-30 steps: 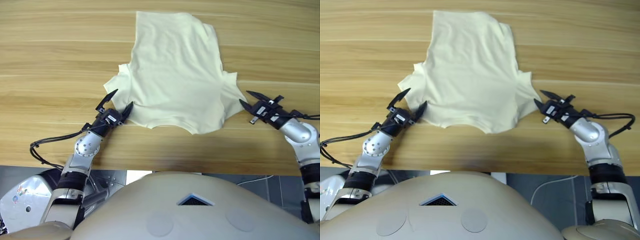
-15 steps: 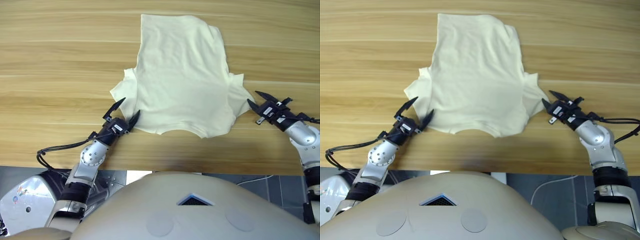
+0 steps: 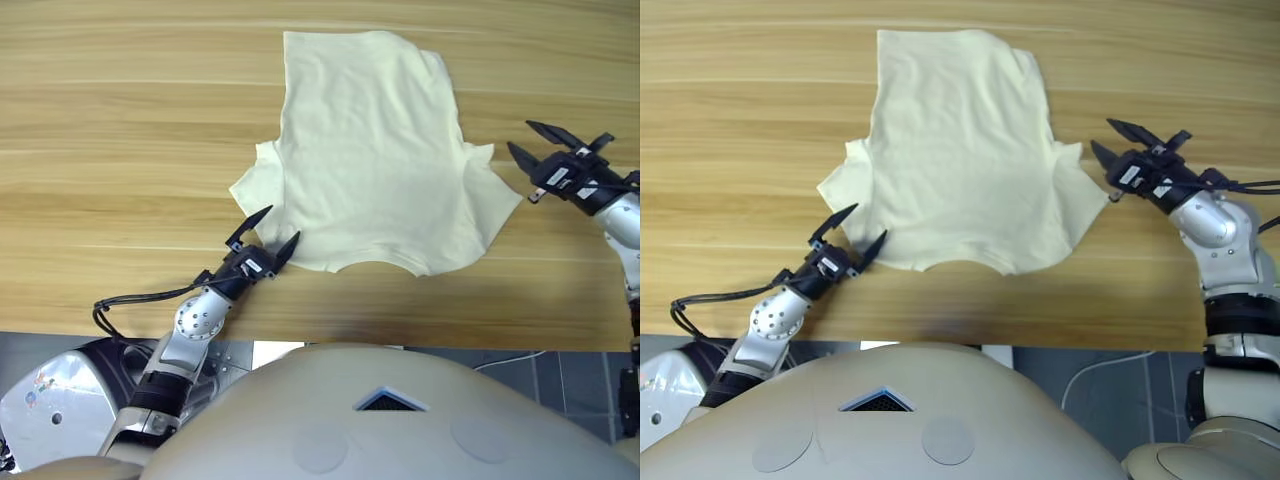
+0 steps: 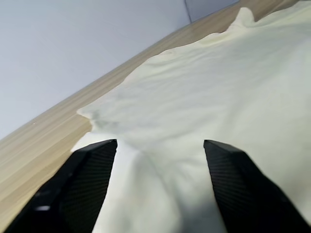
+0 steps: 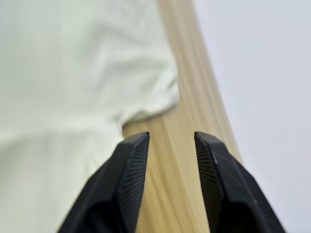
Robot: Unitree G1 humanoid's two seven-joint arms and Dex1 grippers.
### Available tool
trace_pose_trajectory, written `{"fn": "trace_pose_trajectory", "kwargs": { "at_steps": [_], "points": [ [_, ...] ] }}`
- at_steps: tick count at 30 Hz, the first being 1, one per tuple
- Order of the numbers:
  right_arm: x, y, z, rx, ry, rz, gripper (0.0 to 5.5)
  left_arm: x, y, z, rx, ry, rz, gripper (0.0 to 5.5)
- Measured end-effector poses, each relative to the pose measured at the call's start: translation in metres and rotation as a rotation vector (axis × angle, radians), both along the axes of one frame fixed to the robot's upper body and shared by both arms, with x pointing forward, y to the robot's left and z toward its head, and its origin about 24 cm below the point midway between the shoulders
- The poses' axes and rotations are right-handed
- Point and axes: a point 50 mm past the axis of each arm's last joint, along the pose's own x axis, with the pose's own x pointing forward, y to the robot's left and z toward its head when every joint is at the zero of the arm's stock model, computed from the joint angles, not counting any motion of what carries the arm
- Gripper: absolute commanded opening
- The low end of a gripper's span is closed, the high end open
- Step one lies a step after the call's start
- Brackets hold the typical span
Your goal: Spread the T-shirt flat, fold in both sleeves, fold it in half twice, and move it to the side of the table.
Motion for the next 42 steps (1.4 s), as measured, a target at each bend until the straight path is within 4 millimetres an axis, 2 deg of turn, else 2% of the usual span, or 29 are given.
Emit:
{"fn": "trace_pose_trajectory", "kwargs": {
  "at_steps": [2, 4, 5, 7, 10, 11, 13, 15, 17, 18, 20, 23, 26, 29, 33, 37, 42],
  "points": [
    [-0.002, 0.008, 0.012, 0.141, -0.080, -0.030, 1.73, -0.011, -0.005, 0.003, -0.023, 0.012, -0.064, 3.30],
    [-0.004, 0.017, 0.019, 0.241, -0.139, -0.041, 1.73, -0.013, 0.003, 0.008, -0.007, 0.003, -0.068, 3.30],
    [-0.006, 0.024, 0.018, 0.279, -0.148, -0.040, 1.73, -0.009, 0.015, 0.014, 0.008, -0.017, -0.022, 3.30],
    [-0.009, 0.035, 0.009, 0.312, -0.124, -0.033, 1.73, 0.011, 0.034, 0.039, 0.013, -0.147, 0.079, 3.30],
    [-0.009, 0.041, -0.002, 0.313, -0.094, -0.046, 1.73, 0.029, 0.050, 0.074, 0.014, -0.341, 0.176, 3.30],
    [-0.009, 0.041, -0.007, 0.315, -0.082, -0.063, 1.73, 0.035, 0.063, 0.086, 0.034, -0.403, 0.268, 3.30],
    [-0.010, 0.040, -0.012, 0.298, -0.068, -0.075, 1.73, 0.048, 0.095, 0.098, 0.191, -0.487, 0.469, 3.30],
    [-0.010, 0.038, -0.016, 0.291, -0.055, -0.087, 1.73, 0.051, 0.128, 0.088, 0.473, -0.460, 0.605, 3.30],
    [-0.012, 0.035, -0.019, 0.282, -0.045, -0.097, 1.73, 0.042, 0.145, 0.073, 0.702, -0.390, 0.590, 3.30],
    [-0.013, 0.033, -0.021, 0.275, -0.041, -0.103, 1.73, 0.034, 0.146, 0.061, 0.799, -0.331, 0.515, 3.30],
    [-0.014, 0.031, -0.022, 0.262, -0.039, -0.110, 1.73, 0.018, 0.127, 0.036, 0.857, -0.220, 0.317, 3.30],
    [-0.015, 0.029, -0.023, 0.259, -0.039, -0.112, 1.73, 0.016, 0.107, 0.035, 0.861, -0.232, 0.113, 3.30],
    [-0.015, 0.029, -0.023, 0.252, -0.038, -0.113, 1.73, 0.021, 0.093, 0.038, 0.821, -0.237, -0.008, 3.30],
    [-0.016, 0.029, -0.024, 0.247, -0.037, -0.112, 1.73, 0.035, 0.088, 0.038, 0.815, -0.259, -0.060, 3.30],
    [-0.020, 0.028, -0.027, 0.249, -0.035, -0.127, 1.73, 0.062, 0.092, 0.036, 0.841, -0.284, -0.042, 3.30],
    [-0.022, 0.026, -0.029, 0.247, -0.033, -0.140, 1.73, 0.079, 0.089, 0.033, 0.858, -0.317, -0.063, 3.30],
    [-0.023, 0.024, -0.032, 0.235, -0.029, -0.155, 1.73, 0.086, 0.085, 0.031, 0.859, -0.338, -0.093, 3.30]
  ]
}}
